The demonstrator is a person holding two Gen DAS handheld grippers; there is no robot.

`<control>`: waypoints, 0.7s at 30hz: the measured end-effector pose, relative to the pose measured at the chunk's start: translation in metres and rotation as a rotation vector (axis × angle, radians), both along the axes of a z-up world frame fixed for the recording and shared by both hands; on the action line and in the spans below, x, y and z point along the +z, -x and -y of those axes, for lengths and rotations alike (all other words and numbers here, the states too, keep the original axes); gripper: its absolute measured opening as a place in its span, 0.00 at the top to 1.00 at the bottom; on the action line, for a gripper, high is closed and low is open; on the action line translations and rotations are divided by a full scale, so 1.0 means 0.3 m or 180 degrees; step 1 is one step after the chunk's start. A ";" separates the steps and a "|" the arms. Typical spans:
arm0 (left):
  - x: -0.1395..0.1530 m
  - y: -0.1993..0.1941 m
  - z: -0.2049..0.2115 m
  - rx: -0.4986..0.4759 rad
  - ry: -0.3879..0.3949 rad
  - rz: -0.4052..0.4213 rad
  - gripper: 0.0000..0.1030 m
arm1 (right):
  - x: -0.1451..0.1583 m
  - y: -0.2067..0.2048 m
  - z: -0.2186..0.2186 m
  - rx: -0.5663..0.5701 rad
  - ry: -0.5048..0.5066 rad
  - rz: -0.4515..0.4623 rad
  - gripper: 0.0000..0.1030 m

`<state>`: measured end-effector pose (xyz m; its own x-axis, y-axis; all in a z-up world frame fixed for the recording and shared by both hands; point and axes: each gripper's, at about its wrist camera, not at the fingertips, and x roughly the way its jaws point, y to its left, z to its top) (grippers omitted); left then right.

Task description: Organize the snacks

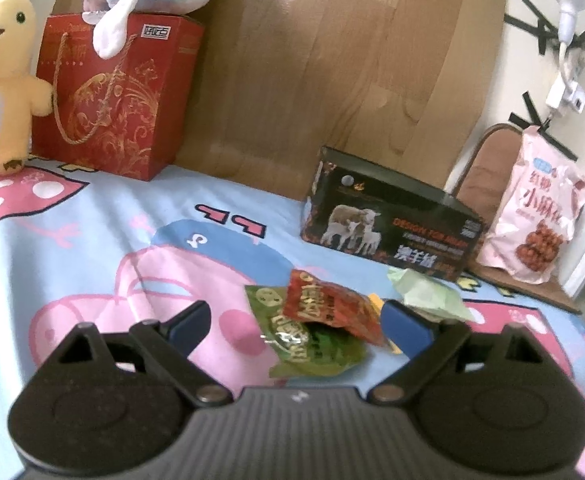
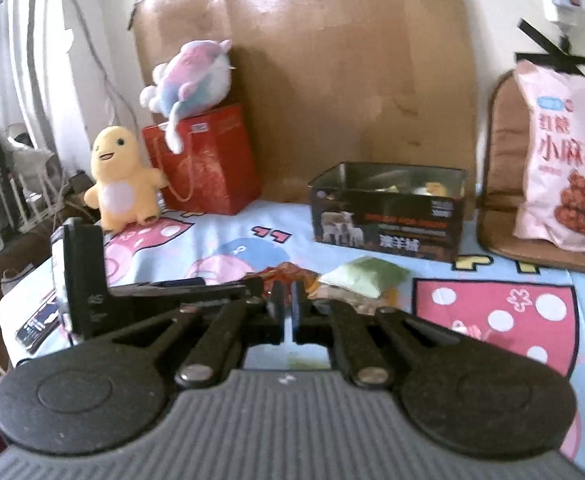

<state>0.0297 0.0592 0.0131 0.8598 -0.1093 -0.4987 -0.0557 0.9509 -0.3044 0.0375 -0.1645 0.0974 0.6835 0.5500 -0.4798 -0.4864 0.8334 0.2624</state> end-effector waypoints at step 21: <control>-0.015 0.076 0.203 -0.1288 0.0306 -0.0572 0.37 | -0.274 0.131 -0.089 0.0735 0.0923 0.0298 0.67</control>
